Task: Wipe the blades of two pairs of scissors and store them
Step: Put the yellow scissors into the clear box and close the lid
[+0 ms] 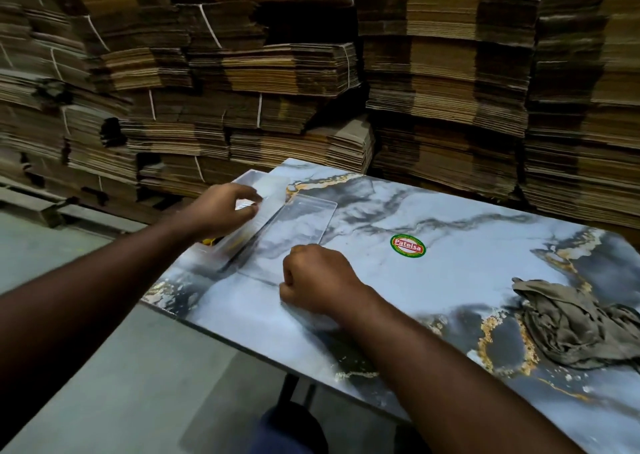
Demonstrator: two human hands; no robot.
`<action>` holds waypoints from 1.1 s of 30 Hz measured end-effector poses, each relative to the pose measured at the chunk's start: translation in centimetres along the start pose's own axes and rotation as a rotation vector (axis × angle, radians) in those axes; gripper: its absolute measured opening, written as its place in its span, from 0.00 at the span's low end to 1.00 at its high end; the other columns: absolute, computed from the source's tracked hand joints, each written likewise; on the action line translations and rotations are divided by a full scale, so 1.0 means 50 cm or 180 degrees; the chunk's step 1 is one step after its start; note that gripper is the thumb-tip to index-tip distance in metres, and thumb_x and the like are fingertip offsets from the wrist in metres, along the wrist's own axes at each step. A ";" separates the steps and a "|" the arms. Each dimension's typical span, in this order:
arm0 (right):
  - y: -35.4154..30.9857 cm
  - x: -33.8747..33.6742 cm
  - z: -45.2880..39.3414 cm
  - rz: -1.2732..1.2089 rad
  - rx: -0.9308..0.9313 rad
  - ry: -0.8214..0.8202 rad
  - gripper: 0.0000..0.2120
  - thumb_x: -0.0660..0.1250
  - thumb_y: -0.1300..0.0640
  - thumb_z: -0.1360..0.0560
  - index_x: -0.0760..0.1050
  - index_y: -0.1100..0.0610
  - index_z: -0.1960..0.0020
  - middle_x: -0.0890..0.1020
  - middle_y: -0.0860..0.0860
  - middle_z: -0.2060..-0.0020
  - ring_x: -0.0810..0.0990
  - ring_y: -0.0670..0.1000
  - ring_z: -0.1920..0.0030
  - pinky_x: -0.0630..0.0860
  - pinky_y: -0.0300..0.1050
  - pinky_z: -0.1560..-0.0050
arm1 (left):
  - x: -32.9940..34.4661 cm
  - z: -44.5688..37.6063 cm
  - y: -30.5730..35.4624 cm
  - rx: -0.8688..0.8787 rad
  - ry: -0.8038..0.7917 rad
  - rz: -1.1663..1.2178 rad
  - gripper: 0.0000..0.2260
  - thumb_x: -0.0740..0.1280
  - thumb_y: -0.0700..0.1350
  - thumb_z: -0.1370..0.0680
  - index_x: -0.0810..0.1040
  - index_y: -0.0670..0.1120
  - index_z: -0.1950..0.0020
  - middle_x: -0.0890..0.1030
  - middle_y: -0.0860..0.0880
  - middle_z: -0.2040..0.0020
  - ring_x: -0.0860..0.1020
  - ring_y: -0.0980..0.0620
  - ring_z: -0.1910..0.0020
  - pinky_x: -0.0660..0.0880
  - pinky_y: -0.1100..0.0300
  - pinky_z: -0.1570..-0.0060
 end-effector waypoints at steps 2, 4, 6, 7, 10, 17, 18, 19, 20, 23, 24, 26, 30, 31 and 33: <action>0.006 -0.053 0.006 -0.0081 0.0006 0.0524 0.09 0.68 0.50 0.21 0.81 0.55 0.49 0.81 0.52 0.48 0.79 0.57 0.44 0.76 0.51 0.52 | -0.004 0.013 0.002 0.0192 -0.0066 0.0411 0.23 0.68 0.32 0.21 0.78 0.50 0.28 0.71 0.49 0.20 0.65 0.49 0.19 0.64 0.53 0.24; 0.022 -0.128 0.011 -0.0603 0.0060 0.1075 0.07 0.69 0.49 0.20 0.77 0.53 0.49 0.79 0.50 0.50 0.78 0.55 0.47 0.75 0.52 0.51 | -0.007 0.027 0.022 0.0515 -0.0267 0.0771 0.33 0.67 0.26 0.24 0.73 0.52 0.23 0.63 0.54 0.17 0.54 0.54 0.16 0.55 0.56 0.21; 0.018 -0.203 0.005 -0.0767 -0.0010 0.1336 0.07 0.68 0.50 0.17 0.75 0.53 0.47 0.78 0.50 0.49 0.76 0.54 0.47 0.73 0.52 0.47 | -0.018 0.036 0.052 0.0701 -0.0307 0.1417 0.33 0.70 0.28 0.23 0.71 0.52 0.22 0.63 0.59 0.18 0.56 0.59 0.17 0.57 0.60 0.22; 0.009 -0.238 0.001 -0.0696 -0.0059 0.1447 0.07 0.68 0.51 0.17 0.74 0.54 0.46 0.78 0.50 0.49 0.75 0.53 0.47 0.72 0.51 0.47 | -0.028 0.037 0.062 0.0733 -0.0164 0.1927 0.29 0.70 0.29 0.22 0.73 0.50 0.24 0.68 0.58 0.20 0.62 0.59 0.19 0.62 0.61 0.23; -0.020 -0.351 0.007 -0.0658 -0.0145 0.2153 0.08 0.69 0.51 0.17 0.75 0.55 0.47 0.77 0.48 0.53 0.75 0.51 0.52 0.70 0.46 0.53 | -0.051 0.032 0.065 0.0599 0.0382 0.3019 0.15 0.68 0.34 0.18 0.79 0.47 0.33 0.83 0.50 0.34 0.79 0.54 0.33 0.76 0.55 0.33; -0.023 -0.476 -0.023 -0.2470 -0.0140 0.2951 0.08 0.71 0.51 0.17 0.77 0.56 0.47 0.81 0.46 0.59 0.81 0.44 0.59 0.82 0.47 0.58 | -0.071 0.011 0.057 0.0503 0.0751 0.3213 0.25 0.76 0.57 0.26 0.76 0.54 0.31 0.86 0.53 0.38 0.83 0.56 0.37 0.78 0.62 0.38; -0.009 -0.471 -0.038 -0.2846 0.0000 0.3073 0.07 0.72 0.51 0.18 0.78 0.54 0.48 0.83 0.48 0.58 0.83 0.48 0.58 0.84 0.52 0.57 | -0.085 0.009 0.050 0.0459 0.0934 0.3271 0.21 0.77 0.59 0.25 0.79 0.52 0.36 0.88 0.55 0.45 0.85 0.58 0.45 0.80 0.64 0.45; 0.009 -0.457 -0.054 -0.3303 0.0197 0.3147 0.07 0.73 0.51 0.19 0.78 0.53 0.49 0.84 0.50 0.56 0.83 0.50 0.57 0.85 0.56 0.54 | -0.099 0.008 0.044 0.0437 0.1096 0.3317 0.17 0.76 0.58 0.25 0.79 0.50 0.42 0.88 0.55 0.54 0.85 0.59 0.55 0.80 0.65 0.53; 0.023 -0.433 -0.075 -0.3764 0.0407 0.3090 0.07 0.74 0.51 0.20 0.78 0.52 0.48 0.84 0.50 0.55 0.83 0.50 0.57 0.85 0.57 0.52 | -0.109 0.006 0.036 0.0380 0.1204 0.3363 0.15 0.74 0.55 0.25 0.78 0.46 0.46 0.86 0.54 0.60 0.84 0.59 0.62 0.80 0.65 0.59; 0.036 -0.300 -0.148 -0.3914 0.1089 0.2125 0.12 0.77 0.56 0.22 0.78 0.53 0.43 0.82 0.46 0.56 0.81 0.46 0.57 0.82 0.45 0.53 | -0.106 -0.009 -0.006 -0.0010 0.1184 0.3456 0.14 0.72 0.51 0.26 0.75 0.47 0.45 0.84 0.55 0.65 0.81 0.60 0.67 0.81 0.61 0.68; 0.033 -0.234 -0.167 -0.3796 0.1281 0.1647 0.14 0.78 0.57 0.23 0.77 0.53 0.41 0.83 0.47 0.56 0.82 0.48 0.55 0.83 0.48 0.51 | -0.099 -0.015 -0.022 -0.0171 0.1093 0.3423 0.13 0.73 0.51 0.25 0.76 0.48 0.45 0.84 0.56 0.65 0.81 0.60 0.66 0.82 0.60 0.66; 0.012 -0.101 -0.184 -0.3891 0.1585 0.0801 0.20 0.79 0.60 0.24 0.75 0.54 0.36 0.84 0.52 0.53 0.85 0.56 0.52 0.86 0.60 0.46 | -0.079 -0.029 -0.071 -0.0512 0.0887 0.3216 0.07 0.72 0.50 0.20 0.80 0.48 0.47 0.84 0.54 0.62 0.80 0.56 0.63 0.80 0.61 0.64; -0.018 0.038 -0.193 -0.4201 0.1846 0.0422 0.18 0.77 0.63 0.23 0.72 0.54 0.39 0.81 0.56 0.53 0.85 0.56 0.58 0.87 0.59 0.51 | -0.067 -0.033 -0.167 -0.0983 0.0909 0.2364 0.10 0.70 0.48 0.17 0.84 0.45 0.54 0.81 0.49 0.64 0.76 0.50 0.66 0.72 0.63 0.69; -0.024 0.051 -0.198 -0.4284 0.1889 0.0415 0.17 0.77 0.63 0.23 0.72 0.55 0.41 0.82 0.58 0.51 0.84 0.55 0.60 0.87 0.57 0.53 | -0.071 -0.030 -0.185 -0.1063 0.0966 0.2026 0.10 0.71 0.49 0.18 0.85 0.46 0.54 0.81 0.50 0.66 0.76 0.51 0.68 0.70 0.63 0.71; -0.032 0.066 -0.208 -0.4507 0.2022 0.0392 0.18 0.78 0.64 0.24 0.71 0.56 0.43 0.83 0.60 0.49 0.83 0.53 0.65 0.87 0.55 0.55 | -0.070 -0.025 -0.217 -0.1219 0.0907 0.1475 0.11 0.73 0.54 0.20 0.87 0.48 0.54 0.84 0.48 0.65 0.78 0.50 0.69 0.70 0.61 0.70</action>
Point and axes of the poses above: each hand's wrist, its own z-axis away from the middle knuckle, its own x-axis out of the palm, y = z × x, the point moved 8 cm from there along -z, towards the middle knuckle
